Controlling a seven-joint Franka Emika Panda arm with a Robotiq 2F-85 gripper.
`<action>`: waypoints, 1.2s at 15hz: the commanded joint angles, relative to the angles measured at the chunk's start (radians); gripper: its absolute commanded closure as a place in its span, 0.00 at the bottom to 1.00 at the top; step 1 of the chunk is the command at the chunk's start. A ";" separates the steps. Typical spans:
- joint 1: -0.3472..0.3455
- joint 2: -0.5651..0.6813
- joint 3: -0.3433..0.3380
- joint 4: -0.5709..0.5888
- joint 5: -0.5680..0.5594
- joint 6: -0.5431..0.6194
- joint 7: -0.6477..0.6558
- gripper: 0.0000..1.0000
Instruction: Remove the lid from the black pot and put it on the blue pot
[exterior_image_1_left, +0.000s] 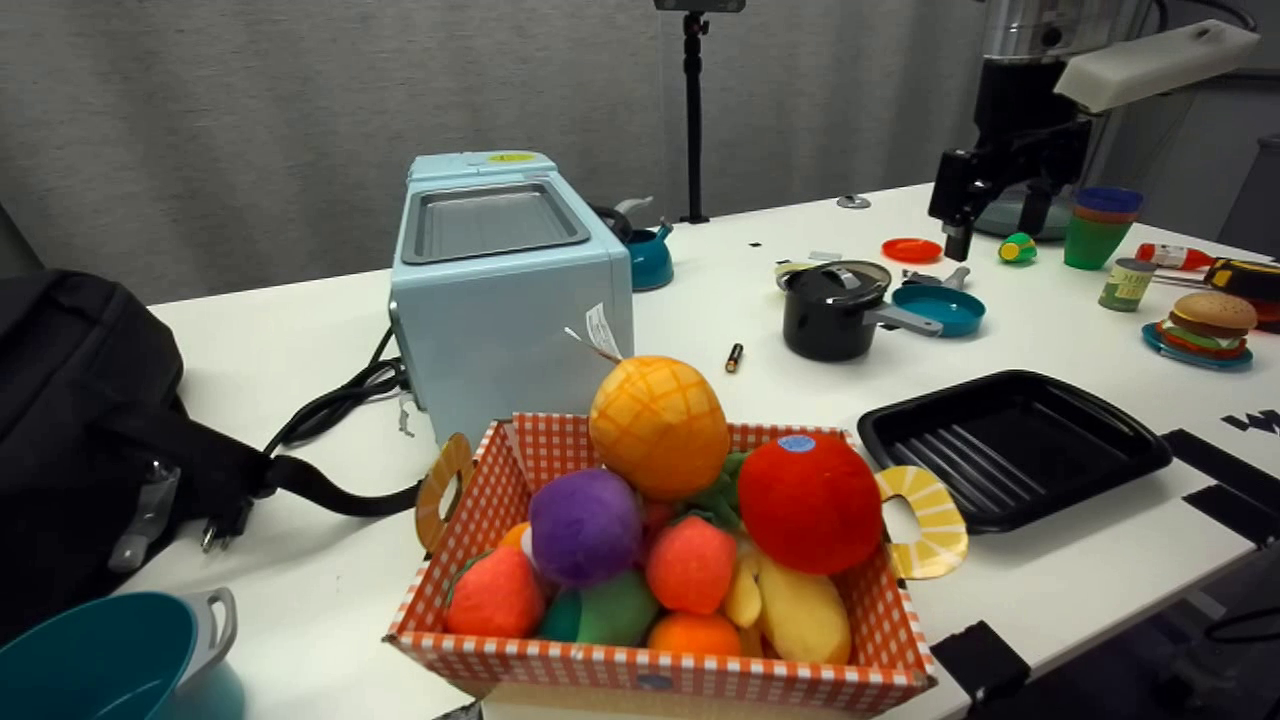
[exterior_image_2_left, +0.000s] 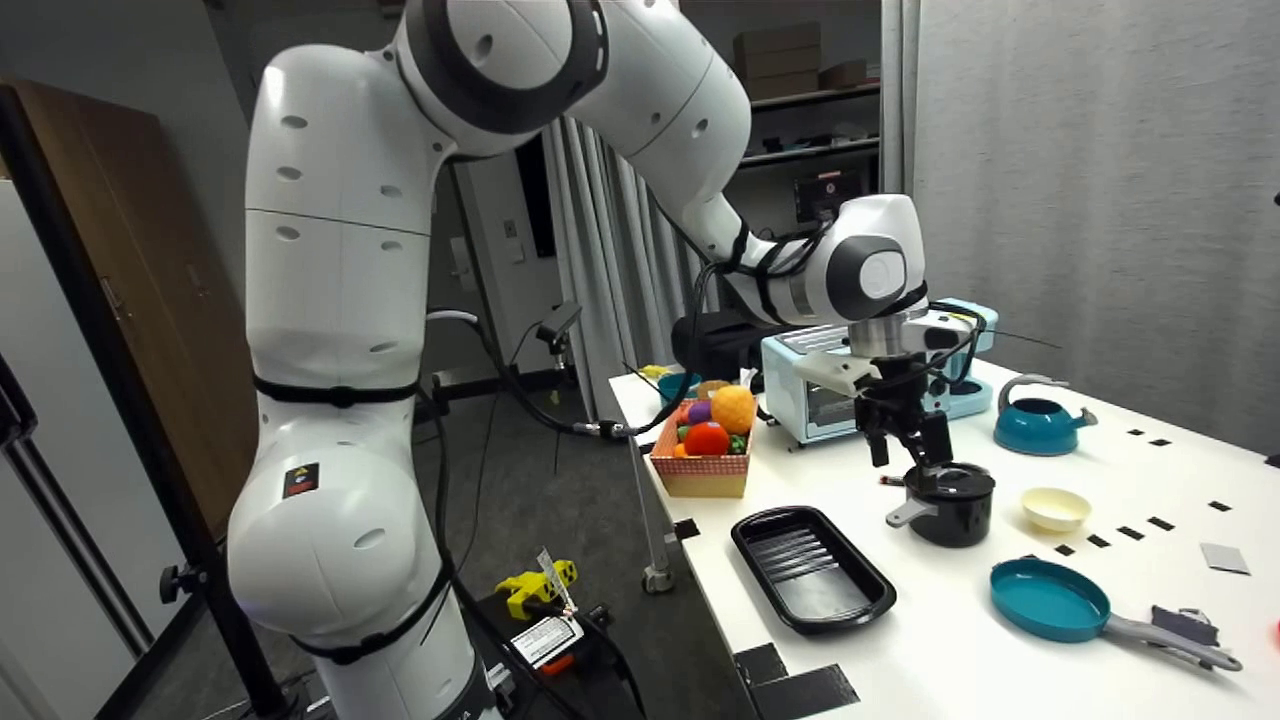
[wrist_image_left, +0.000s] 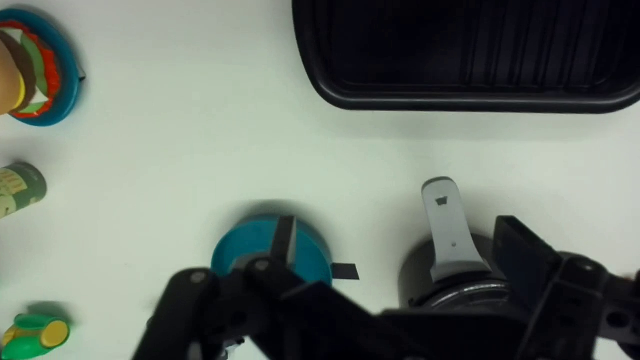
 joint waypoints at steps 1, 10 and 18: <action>0.053 0.103 -0.036 0.145 0.022 -0.019 0.040 0.00; 0.082 0.135 -0.062 0.176 0.025 0.000 0.049 0.00; 0.087 0.162 -0.067 0.205 0.021 -0.001 0.063 0.00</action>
